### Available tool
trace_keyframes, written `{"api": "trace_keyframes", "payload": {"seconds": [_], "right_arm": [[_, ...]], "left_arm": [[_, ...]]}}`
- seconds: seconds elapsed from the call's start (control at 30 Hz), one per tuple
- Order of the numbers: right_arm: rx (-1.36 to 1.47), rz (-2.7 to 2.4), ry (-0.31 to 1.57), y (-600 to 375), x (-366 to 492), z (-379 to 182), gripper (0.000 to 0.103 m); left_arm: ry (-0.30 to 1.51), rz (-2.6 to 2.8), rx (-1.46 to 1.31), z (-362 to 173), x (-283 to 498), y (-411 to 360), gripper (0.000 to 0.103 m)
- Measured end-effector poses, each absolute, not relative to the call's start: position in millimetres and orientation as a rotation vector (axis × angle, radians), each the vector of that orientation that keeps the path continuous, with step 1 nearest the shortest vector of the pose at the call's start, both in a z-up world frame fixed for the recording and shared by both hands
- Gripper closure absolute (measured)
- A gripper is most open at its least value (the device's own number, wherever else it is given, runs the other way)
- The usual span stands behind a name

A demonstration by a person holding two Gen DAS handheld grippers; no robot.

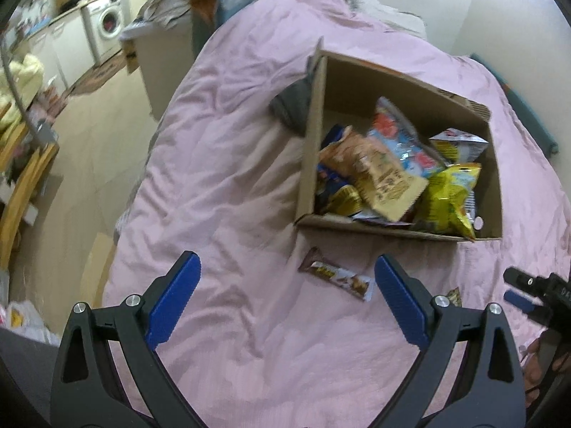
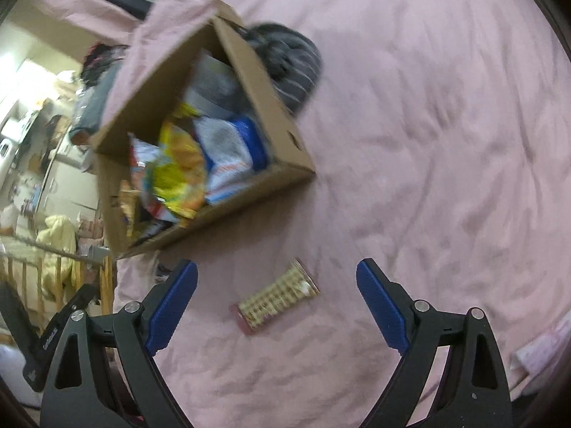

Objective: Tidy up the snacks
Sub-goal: 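Withdraw both grippers from the box toward the last two bars, then grasp the checkered wafer bar with the right gripper while the left gripper grasps the chocolate bar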

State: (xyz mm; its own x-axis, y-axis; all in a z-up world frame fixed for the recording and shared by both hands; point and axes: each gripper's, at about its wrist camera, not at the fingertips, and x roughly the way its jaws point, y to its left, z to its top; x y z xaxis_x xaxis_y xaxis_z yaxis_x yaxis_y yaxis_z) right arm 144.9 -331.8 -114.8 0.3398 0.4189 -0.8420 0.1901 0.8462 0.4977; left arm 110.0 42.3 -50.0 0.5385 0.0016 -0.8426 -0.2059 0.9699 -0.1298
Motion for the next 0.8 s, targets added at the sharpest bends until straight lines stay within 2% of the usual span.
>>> {"api": "trace_keyframes", "payload": {"seconds": [0.1,0.13,0.17,0.3,0.6,0.73,0.8], "right_arm": [[0.674,0.158,1.329,-331.2,147.9,-140.7,0.011],[0.700,0.168,1.356,-328.0,149.1,-147.7,0.014],[0.713,0.180,1.391,-321.2,151.0,-156.4,0.024],[0.639,0.194,1.470,-292.6,156.3,-173.9,0.036],[0.421,0.170,1.476,-252.2,159.7,-184.4,0.039],[0.342,0.164,1.467,-251.4,159.3,-183.5,0.063],[0.340,0.182,1.455,-252.8,157.2,-179.6,0.070]], "left_arm": [[1.021,0.145,-0.260,-55.9,108.7,50.7,0.006],[1.026,0.153,-0.269,-57.1,108.9,52.9,0.006],[1.034,0.165,-0.278,-59.2,108.7,56.0,0.006],[1.062,0.177,-0.293,-64.8,108.8,61.3,0.006],[1.077,0.175,-0.300,-67.1,110.8,63.0,0.006],[1.085,0.171,-0.303,-68.9,113.3,58.0,0.006],[1.085,0.171,-0.301,-69.5,114.2,54.9,0.006]]}}
